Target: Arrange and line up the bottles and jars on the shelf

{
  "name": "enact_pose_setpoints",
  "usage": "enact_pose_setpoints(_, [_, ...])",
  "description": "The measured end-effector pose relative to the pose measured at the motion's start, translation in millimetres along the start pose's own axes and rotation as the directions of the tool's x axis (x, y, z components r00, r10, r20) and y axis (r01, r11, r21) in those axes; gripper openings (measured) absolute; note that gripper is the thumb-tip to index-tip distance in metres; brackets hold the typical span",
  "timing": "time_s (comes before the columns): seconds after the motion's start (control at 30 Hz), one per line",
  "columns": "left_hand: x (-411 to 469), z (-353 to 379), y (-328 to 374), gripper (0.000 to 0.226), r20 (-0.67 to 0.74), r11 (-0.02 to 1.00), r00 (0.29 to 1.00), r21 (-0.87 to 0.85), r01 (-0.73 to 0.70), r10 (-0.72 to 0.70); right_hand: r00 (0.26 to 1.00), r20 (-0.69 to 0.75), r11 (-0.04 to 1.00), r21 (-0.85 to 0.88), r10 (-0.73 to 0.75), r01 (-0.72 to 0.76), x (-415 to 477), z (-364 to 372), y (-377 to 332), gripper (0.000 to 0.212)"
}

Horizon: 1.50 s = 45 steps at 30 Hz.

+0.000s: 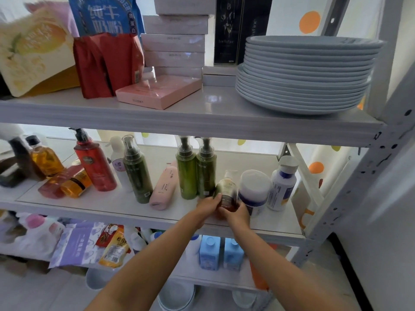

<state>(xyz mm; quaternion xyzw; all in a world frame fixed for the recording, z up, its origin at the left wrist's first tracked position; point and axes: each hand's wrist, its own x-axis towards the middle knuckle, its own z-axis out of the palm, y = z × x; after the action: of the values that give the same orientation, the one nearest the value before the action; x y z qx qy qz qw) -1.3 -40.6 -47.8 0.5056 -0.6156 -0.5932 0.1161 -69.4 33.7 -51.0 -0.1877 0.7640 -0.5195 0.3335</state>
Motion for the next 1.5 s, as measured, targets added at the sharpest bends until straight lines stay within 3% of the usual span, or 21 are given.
enact_pose_setpoints(0.1, [-12, -3, -7, 0.049, 0.017, 1.0, 1.0, 0.006, -0.017, 0.017, 0.981, -0.179, 0.997, 0.045, 0.07, -0.063, -6, 19, 6, 0.065])
enact_pose_setpoints(0.2, [-15, -12, -24, 0.039, -0.211, 0.987, 0.975, 0.159, -0.037, 0.071, 0.95, -0.285, 0.99, 0.1, 0.124, -0.099, -12, 29, 11, 0.071])
enact_pose_setpoints(0.27, [-19, -26, -38, 0.03, -0.362, 0.994, 0.93, 0.107, -0.025, 0.062, 0.925, -0.363, 0.993, 0.078, 0.113, -0.091, -13, 31, 14, 0.069])
enact_pose_setpoints(0.33, [-22, -47, -48, 0.029, -0.507, 0.997, 0.861, -0.078, 0.008, -0.047, 0.911, -0.407, 0.997, 0.077, 0.062, -0.033, -16, 36, 17, 0.053])
enact_pose_setpoints(0.4, [-24, -70, -53, 0.046, -0.617, 0.963, 0.764, -0.27, 0.02, -0.189, 0.944, -0.327, 0.992, 0.129, 0.048, -0.006, -22, 46, 19, 0.031])
enact_pose_setpoints(0.5, [-22, -98, -51, 0.063, -0.646, 0.916, 0.679, -0.388, 0.101, -0.348, 0.998, -0.045, 0.992, 0.121, 0.051, -0.045, -32, 71, 18, 0.014])
enact_pose_setpoints(0.57, [-17, -115, -51, 0.067, -0.622, 0.911, 0.691, -0.389, 0.137, -0.369, 0.993, 0.11, 0.999, 0.007, 0.046, -0.047, -35, 93, 9, 0.019])
enact_pose_setpoints(0.67, [-8, -137, -58, 0.065, -0.54, 0.941, 0.784, -0.296, 0.163, -0.306, 0.977, 0.193, 0.995, -0.052, 0.095, -0.087, -35, 133, -11, 0.036])
enact_pose_setpoints(0.73, [-2, -152, -65, 0.062, -0.467, 0.949, 0.839, -0.267, 0.168, -0.28, 0.97, 0.181, 0.987, -0.005, 0.16, -0.162, -32, 156, -24, 0.041])
enact_pose_setpoints(0.83, [5, -177, -72, 0.063, -0.431, 0.951, 0.866, -0.275, 0.14, -0.252, 0.966, 0.115, 0.967, 0.08, 0.232, -0.242, -23, 185, -40, 0.047])
enact_pose_setpoints(1.0, [15, -213, -79, 0.067, -0.361, 0.993, 0.926, -0.076, 0.093, -0.114, 0.942, 0.019, 0.936, 0.111, 0.334, -0.334, -12, 208, -58, 0.071])
enact_pose_setpoints(1.13, [22, -226, -85, 0.062, -0.288, 1.0, 0.957, -0.01, -0.011, 0.008, 0.938, 0.0, 0.934, 0.099, 0.345, -0.344, -8, 218, -62, 0.061])
enact_pose_setpoints(1.27, [27, -232, -85, 0.051, -0.244, 0.997, 0.967, 0.039, -0.068, 0.076, 0.925, 0.026, 0.903, 0.208, 0.379, -0.376, -4, 218, -70, 0.049])
enact_pose_setpoints(1.5, [27, -237, -86, 0.047, -0.224, 0.987, 0.964, 0.103, -0.125, 0.145, 0.935, 0.018, 0.933, 0.053, 0.355, -0.356, -8, 215, -64, 0.046])
